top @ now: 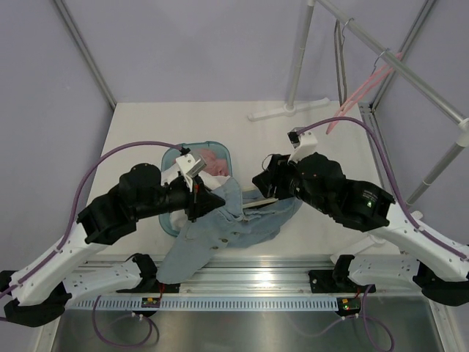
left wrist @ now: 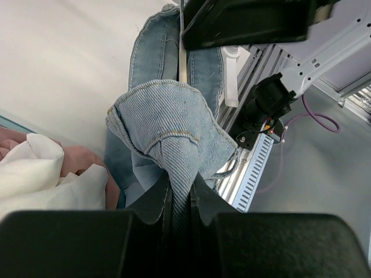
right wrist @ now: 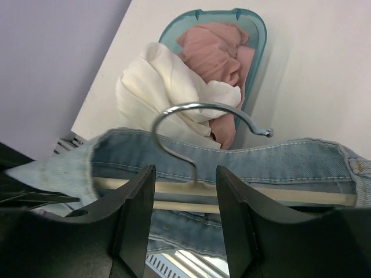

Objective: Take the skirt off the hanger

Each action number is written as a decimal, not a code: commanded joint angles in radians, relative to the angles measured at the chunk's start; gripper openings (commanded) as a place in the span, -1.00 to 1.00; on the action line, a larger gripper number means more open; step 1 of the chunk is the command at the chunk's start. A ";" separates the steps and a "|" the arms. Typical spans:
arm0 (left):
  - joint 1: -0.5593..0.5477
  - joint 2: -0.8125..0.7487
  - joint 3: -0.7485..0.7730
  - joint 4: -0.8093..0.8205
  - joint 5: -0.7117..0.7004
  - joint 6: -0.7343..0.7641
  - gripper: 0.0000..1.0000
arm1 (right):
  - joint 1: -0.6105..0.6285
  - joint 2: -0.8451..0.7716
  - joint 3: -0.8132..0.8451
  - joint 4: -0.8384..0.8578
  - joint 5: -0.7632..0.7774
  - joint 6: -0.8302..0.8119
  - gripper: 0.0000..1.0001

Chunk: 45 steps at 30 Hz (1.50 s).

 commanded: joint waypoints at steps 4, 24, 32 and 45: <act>-0.002 -0.021 0.030 0.119 0.061 -0.039 -1.00 | 0.000 -0.023 -0.039 0.090 0.000 -0.015 0.04; -0.002 -0.099 -0.094 0.208 0.123 -0.055 0.98 | 0.000 -0.041 0.079 -0.100 0.145 0.051 -1.00; -0.002 -0.162 -0.228 0.198 0.096 -0.056 0.98 | 0.000 -0.080 0.208 -0.206 0.149 0.046 -1.00; -0.003 -0.131 -0.176 0.115 -0.049 -0.050 -1.00 | 0.000 -0.232 0.257 -0.386 0.268 0.078 -1.00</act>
